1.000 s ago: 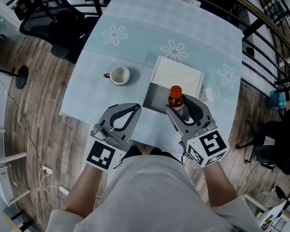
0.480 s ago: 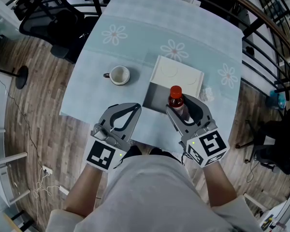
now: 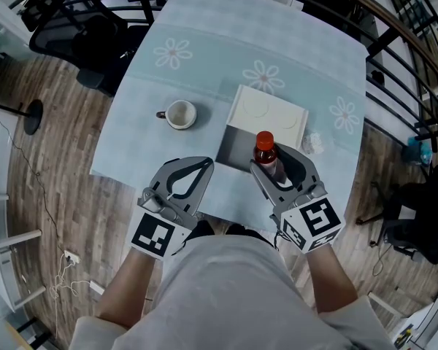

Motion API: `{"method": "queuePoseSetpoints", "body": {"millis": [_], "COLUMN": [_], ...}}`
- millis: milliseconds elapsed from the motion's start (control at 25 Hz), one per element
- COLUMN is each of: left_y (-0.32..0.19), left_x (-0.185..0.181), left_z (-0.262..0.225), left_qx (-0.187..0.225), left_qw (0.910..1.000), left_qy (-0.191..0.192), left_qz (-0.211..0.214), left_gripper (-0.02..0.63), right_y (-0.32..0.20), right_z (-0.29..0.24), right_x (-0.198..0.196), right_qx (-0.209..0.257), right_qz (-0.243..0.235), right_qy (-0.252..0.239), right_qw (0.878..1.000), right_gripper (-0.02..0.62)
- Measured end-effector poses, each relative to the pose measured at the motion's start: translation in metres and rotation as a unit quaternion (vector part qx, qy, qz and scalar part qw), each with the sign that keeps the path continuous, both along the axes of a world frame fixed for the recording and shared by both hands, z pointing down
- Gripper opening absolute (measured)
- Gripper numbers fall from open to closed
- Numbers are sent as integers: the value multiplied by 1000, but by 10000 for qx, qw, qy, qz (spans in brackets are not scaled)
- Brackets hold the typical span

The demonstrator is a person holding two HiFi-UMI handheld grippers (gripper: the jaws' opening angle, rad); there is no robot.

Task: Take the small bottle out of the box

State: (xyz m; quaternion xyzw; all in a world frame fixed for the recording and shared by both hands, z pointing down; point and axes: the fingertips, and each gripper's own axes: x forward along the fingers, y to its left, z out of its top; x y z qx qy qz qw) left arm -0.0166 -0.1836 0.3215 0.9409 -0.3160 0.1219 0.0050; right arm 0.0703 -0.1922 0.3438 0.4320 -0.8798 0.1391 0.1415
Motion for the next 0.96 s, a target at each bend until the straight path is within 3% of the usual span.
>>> {"method": "queuePoseSetpoints", "body": {"millis": [960], "left_y": [-4], "left_x": [3], "left_z": [4], "left_qx": [17], "left_qw": [9999], "left_qy": [-97], "left_qz": [24], "left_gripper": [20], "right_y": [-5], "right_z": [6], "right_x": [4], "right_qx": [-41], "right_qz": [36], "right_qy": [-43], "right_qw": [10000], "right_gripper": [219]}}
